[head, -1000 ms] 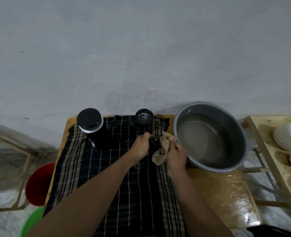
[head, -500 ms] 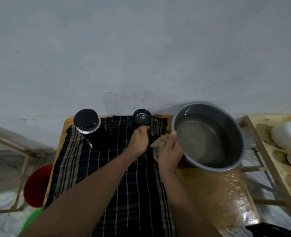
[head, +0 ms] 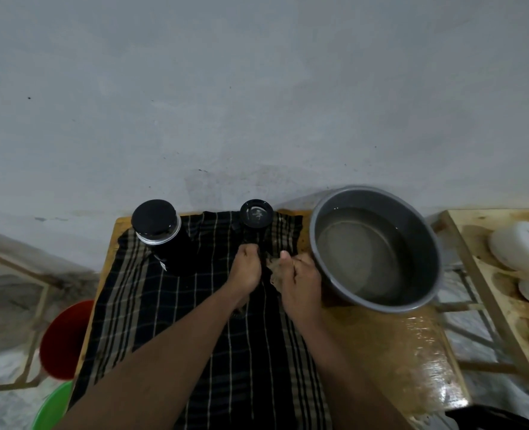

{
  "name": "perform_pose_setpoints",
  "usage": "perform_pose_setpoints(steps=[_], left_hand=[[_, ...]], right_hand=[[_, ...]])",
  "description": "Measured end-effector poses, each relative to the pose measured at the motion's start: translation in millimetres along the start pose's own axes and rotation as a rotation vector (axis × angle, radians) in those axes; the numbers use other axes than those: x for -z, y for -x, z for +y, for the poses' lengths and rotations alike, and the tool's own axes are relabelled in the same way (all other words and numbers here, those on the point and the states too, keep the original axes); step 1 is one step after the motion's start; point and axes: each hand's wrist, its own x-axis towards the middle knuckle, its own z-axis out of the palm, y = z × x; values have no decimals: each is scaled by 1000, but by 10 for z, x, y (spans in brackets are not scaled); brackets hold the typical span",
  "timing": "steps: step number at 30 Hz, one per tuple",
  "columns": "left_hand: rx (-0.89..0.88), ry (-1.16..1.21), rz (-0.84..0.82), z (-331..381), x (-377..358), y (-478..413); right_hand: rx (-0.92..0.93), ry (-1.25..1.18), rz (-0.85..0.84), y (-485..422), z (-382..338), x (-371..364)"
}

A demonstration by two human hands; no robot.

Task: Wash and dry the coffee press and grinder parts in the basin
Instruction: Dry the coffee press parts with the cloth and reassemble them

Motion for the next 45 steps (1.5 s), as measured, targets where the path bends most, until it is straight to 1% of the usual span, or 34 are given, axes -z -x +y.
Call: perform_pose_setpoints(steps=[2, 4, 5, 7, 8, 11, 13, 14, 15, 16, 18, 19, 20, 21, 22, 24, 26, 27, 28, 29, 31, 32, 33, 34, 35, 36, 37, 39, 40, 42, 43, 45], left_hand=[[-65, -143, -17, -50, 49, 7], [-159, -326, -105, -118, 38, -13], [-177, -397, -156, -164, 13, -28], [-186, -505, -241, -269, -47, -53], [-197, -536, -257, -322, -73, -64], [-242, -571, -256, -437, -115, -111], [-209, -564, -236, -438, -125, -121], [-195, -576, -200, -443, -115, -111], [-214, -606, -117, -432, -92, -93], [-266, -633, 3, -413, -54, -73], [-461, -615, 279, -290, 46, -37], [-562, -597, 386, -177, 91, -32], [-641, -601, 457, -33, 124, -49], [-684, -644, 487, 110, 139, -100], [-687, -716, 462, 258, 151, -173], [-573, -904, 292, 501, 139, -350], [-452, -1042, 110, 614, 112, -493], [-424, -1067, 71, 624, 108, -535], [-415, -1053, 79, 614, 119, -564], [-425, -987, 114, 598, 141, -549], [-438, -742, 228, 557, 160, -444], [-409, -566, 281, 523, 173, -369], [-324, -357, 304, 492, 181, -290], [-200, -121, 280, 457, 197, -211], [-74, 114, 209, 422, 213, -144], [22, 281, 129, 376, 217, -92], [79, 358, 59, 319, 222, -51], [130, 431, -46, 242, 261, 21], [150, 453, -108, 235, 284, 38], [194, 510, -234, 250, 359, 39], [238, 528, -263, 284, 388, 31], [302, 528, -261, 317, 425, -4]], right_hand=[[-159, 1, 61, 40, 87, 13], [-292, -87, 127, 57, 134, 3], [-313, -113, 137, 47, 135, -13], [-296, -110, 129, 20, 135, -52], [-288, -112, 124, 1, 133, -71], [-259, -123, 112, -82, 113, -85], [-243, -154, 117, -166, 72, -62], [-251, -186, 117, -209, 43, -49], [-266, -213, 114, -261, 14, -35], [-280, -231, 112, -313, -11, -27], [-301, -261, 121, -420, -59, -18], [-301, -275, 131, -468, -84, -19], [-300, -282, 138, -509, -106, -24], [-298, -284, 145, -532, -127, -27], [-294, -285, 154, -539, -151, -30], [-285, -292, 172, -514, -188, -42], [-282, -300, 168, -480, -197, -70], [-280, -296, 162, -472, -196, -81], [-283, -288, 161, -475, -204, -93], [-295, -284, 170, -481, -218, -108], [-338, -291, 230, -531, -257, -140], [-352, -306, 262, -562, -270, -156], [-347, -313, 276, -601, -272, -175], [-323, -311, 260, -645, -273, -197], [-291, -306, 213, -690, -263, -216], [-262, -284, 148, -737, -240, -235], [-232, -248, 80, -779, -212, -249], [-173, -187, -53, -796, -186, -264], [-144, -172, -91, -781, -186, -257], [-72, -145, -116, -720, -198, -254], [-39, -139, -119, -695, -196, -255], [8, -136, -166, -668, -206, -254]])
